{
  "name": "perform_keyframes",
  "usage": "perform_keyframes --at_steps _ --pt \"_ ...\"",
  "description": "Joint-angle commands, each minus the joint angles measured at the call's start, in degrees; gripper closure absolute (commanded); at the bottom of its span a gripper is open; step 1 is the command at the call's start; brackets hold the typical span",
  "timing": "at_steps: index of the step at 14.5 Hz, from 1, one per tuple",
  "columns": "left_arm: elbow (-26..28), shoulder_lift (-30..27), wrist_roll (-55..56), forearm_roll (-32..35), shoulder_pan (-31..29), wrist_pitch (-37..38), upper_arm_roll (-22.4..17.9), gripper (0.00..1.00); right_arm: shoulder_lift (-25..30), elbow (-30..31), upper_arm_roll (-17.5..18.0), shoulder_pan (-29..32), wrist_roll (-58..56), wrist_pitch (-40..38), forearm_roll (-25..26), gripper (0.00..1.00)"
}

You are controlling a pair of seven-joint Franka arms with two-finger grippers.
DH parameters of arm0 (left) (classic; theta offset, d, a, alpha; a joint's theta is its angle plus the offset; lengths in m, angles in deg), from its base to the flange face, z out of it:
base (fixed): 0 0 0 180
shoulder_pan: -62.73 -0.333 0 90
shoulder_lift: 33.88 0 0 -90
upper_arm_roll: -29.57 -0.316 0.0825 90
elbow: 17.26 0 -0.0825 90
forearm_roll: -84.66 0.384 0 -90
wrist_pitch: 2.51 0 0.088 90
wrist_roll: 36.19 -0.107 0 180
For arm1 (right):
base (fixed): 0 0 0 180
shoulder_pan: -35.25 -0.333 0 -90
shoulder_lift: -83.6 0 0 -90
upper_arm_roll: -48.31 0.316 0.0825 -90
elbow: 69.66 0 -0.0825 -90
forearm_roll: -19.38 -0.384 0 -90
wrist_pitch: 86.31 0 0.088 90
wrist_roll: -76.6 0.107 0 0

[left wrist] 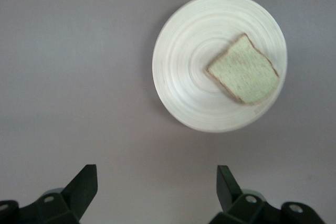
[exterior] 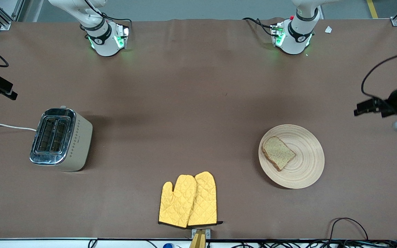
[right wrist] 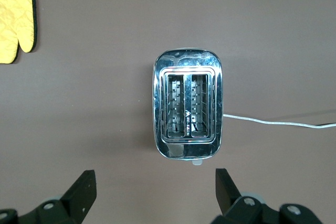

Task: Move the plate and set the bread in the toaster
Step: 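Reach the left gripper toward the rim of the wooden plate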

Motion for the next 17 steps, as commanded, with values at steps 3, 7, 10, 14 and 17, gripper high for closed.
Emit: perform_keyframes --at_steps 3,7,10,14,17 --pt "-4.11 12.74 -13.1 -7.4 -4.49 -10.48 0.28 0.0 -0.45 -0.55 0.86 0.32 -0.42 1.03 -1.15 0.0" --pt "-9.46 23.98 -21.27 -9.94 -6.6 -18.92 0.8 0.0 -0.36 -0.46 0.86 0.23 -0.42 0.5 -1.24 0.0" --pt "-12.72 29.79 -23.93 -17.23 -7.74 -19.81 0.8 0.0 -0.36 -0.55 0.95 0.32 -0.42 0.5 -1.24 0.0" --pt "-14.31 33.93 -26.82 -23.75 -8.28 -19.73 0.8 0.11 -0.45 -0.55 0.95 0.32 -0.33 0.67 -1.42 0.0" --pt "-14.58 35.78 -33.06 -29.1 -8.98 -19.73 0.89 0.19 -0.45 -0.55 1.04 0.23 -0.33 0.67 -1.51 0.0"
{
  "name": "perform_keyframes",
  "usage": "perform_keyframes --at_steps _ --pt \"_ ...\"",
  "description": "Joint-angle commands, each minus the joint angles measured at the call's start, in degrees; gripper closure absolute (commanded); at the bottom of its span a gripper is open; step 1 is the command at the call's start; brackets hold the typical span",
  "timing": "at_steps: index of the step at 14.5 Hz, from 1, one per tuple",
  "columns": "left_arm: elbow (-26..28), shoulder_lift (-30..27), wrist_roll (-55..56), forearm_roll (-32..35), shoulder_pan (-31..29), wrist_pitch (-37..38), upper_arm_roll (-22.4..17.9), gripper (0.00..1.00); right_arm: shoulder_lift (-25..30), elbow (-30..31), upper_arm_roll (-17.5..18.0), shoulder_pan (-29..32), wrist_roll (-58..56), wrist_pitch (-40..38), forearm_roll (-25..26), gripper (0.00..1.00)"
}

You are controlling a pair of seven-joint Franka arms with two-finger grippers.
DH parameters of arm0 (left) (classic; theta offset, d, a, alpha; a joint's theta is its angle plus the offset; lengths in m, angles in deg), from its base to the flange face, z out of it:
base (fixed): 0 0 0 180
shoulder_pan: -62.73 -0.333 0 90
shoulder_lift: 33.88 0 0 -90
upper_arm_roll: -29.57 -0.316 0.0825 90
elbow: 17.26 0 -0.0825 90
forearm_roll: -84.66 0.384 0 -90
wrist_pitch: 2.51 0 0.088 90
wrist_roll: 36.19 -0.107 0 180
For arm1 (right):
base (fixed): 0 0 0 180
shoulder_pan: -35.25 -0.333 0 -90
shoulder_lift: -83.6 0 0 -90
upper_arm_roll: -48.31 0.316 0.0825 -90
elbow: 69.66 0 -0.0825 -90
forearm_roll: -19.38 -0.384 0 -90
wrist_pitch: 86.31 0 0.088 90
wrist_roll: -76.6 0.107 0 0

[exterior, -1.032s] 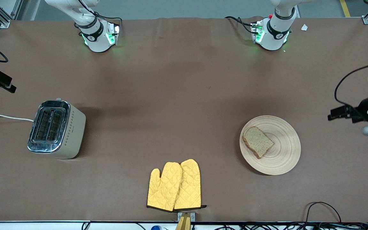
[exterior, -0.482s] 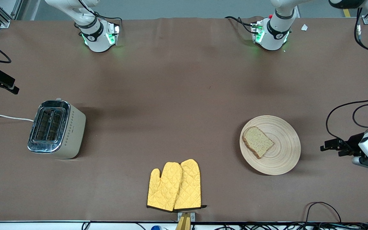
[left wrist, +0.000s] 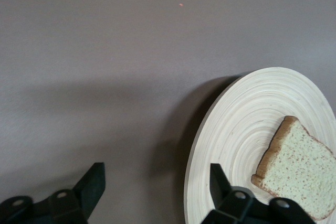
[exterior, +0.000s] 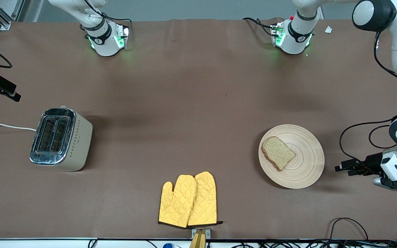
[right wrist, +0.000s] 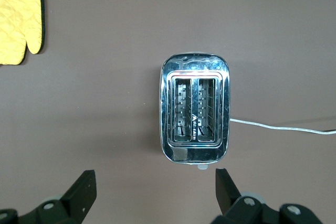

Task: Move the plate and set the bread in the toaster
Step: 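Reach the left gripper toward the rim of the wooden plate, then close the left gripper on the plate rim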

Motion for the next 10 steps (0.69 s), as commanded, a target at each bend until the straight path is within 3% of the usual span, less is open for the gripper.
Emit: perform_keyframes --at_steps 1,10 --pt "-2.09 2.28 -3.72 -4.9 -0.92 0.81 0.58 0.22 -0.2 -0.53 0.33 0.32 -0.32 -0.15 -0.83 0.0" --pt "-2.09 4.92 -7.24 -11.94 -1.62 6.87 0.76 0.5 -0.2 -0.53 0.25 0.5 -0.32 -0.33 -1.53 0.0"
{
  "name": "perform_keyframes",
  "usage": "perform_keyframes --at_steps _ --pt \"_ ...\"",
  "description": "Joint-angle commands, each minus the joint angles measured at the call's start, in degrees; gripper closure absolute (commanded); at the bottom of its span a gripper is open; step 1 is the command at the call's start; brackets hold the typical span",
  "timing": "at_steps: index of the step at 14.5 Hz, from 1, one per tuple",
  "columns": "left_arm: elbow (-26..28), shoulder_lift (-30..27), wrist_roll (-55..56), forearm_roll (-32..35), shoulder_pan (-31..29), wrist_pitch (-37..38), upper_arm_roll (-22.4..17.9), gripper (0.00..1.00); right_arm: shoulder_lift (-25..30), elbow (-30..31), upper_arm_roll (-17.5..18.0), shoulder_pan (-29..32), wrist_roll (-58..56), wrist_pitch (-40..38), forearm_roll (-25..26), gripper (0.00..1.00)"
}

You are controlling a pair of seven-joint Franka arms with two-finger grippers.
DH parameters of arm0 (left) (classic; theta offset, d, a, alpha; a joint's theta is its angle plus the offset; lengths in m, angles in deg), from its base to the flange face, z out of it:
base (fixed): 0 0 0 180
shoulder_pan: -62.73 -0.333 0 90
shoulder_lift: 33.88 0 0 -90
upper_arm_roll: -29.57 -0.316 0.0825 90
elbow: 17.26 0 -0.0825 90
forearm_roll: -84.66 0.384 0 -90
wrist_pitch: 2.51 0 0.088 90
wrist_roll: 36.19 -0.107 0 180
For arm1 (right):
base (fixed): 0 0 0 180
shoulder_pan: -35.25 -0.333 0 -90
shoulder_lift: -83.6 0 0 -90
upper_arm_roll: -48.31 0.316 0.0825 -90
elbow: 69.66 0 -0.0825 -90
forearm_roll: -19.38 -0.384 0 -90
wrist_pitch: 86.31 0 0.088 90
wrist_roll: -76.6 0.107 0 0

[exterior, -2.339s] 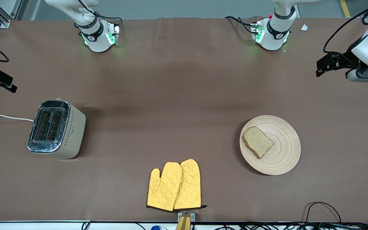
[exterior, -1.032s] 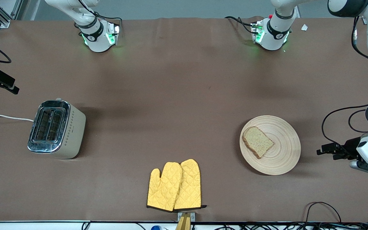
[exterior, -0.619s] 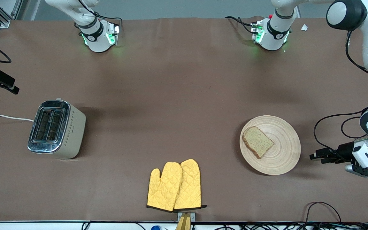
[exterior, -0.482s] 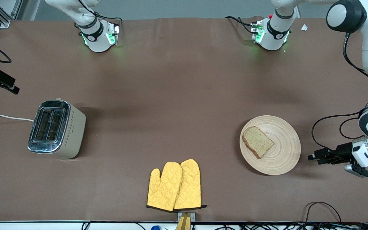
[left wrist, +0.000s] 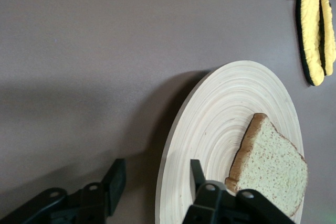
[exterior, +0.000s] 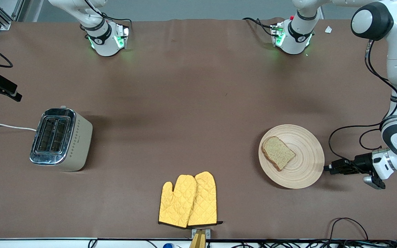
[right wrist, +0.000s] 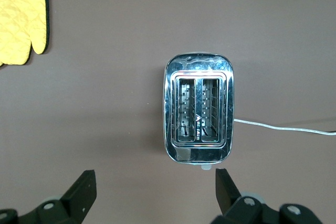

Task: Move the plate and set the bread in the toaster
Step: 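Close the left gripper on the plate rim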

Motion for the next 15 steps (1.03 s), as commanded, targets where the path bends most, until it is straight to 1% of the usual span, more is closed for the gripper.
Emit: perform_keyframes --at_steps 1,6,10,13,15 --pt "-1.87 1.55 -1.57 -2.31 -0.89 2.78 0.66 0.51 -0.2 -0.53 0.2 0.41 -0.32 -0.33 -0.76 0.0" --pt "-1.78 2.6 -4.04 -2.84 -1.07 4.46 0.66 0.58 -0.2 -0.53 0.2 0.41 -0.32 -0.41 -0.76 0.0" --pt "-1.87 3.04 -4.91 -3.29 -1.07 4.46 0.66 0.7 -0.2 -0.53 0.2 0.5 -0.4 -0.41 -0.76 0.0" --pt "-1.69 3.04 -5.09 -3.29 -1.07 4.46 0.57 0.83 -0.2 -0.53 0.2 0.41 -0.32 -0.41 -0.76 0.0" --pt "-1.43 3.04 -5.01 -3.37 -1.07 5.33 0.49 0.9 -0.2 -0.53 0.2 0.5 -0.4 -0.5 -0.76 0.0"
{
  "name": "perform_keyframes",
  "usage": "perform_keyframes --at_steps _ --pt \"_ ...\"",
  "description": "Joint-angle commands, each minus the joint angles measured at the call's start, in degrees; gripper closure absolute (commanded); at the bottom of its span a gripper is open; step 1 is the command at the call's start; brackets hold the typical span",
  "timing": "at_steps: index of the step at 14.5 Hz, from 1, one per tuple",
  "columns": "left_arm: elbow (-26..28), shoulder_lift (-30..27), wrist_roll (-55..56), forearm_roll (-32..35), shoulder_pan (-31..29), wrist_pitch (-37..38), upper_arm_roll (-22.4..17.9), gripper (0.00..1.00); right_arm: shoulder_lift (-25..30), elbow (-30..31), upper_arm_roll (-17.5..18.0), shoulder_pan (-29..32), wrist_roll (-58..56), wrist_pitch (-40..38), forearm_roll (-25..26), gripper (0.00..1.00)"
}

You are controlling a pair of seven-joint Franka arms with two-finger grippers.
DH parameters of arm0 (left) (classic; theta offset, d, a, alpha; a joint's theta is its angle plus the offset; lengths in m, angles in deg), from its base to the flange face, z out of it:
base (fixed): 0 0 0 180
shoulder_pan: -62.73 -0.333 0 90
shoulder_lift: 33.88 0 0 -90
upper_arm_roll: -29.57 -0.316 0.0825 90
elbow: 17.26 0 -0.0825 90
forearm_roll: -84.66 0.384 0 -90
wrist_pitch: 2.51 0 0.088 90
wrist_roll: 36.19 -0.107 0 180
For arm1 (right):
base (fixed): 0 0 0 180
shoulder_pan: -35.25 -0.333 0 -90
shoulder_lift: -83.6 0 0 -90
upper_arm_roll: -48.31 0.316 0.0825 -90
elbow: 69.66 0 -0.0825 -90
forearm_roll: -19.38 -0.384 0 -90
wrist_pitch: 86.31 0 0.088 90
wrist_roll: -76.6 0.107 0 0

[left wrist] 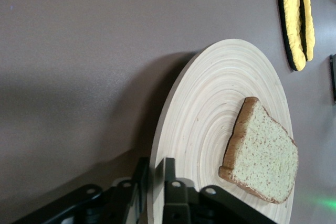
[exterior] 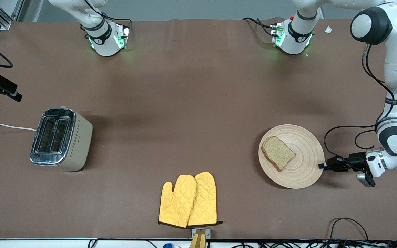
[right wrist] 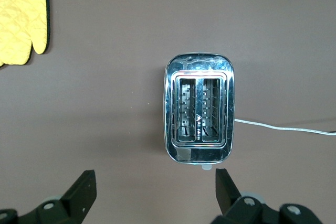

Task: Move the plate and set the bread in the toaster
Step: 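Close the left gripper on the plate rim, then slide the plate with the left gripper toward the table middle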

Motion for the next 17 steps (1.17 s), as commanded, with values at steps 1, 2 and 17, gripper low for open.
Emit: perform_keyframes --at_steps 1,2,17 --pt "-1.06 0.85 -0.88 -1.14 -0.61 2.62 0.42 0.93 -0.2 -0.53 0.21 0.5 -0.4 -0.48 -0.66 0.0" --pt "-1.06 0.68 -0.44 -1.14 -0.52 2.98 0.42 0.95 -0.2 -0.53 0.21 0.5 -0.4 -0.48 -0.66 0.0" --pt "3.77 -5.04 21.0 -1.76 -0.26 6.33 14.2 1.0 -0.2 -0.44 0.21 0.41 -0.32 -0.48 -0.66 0.0"
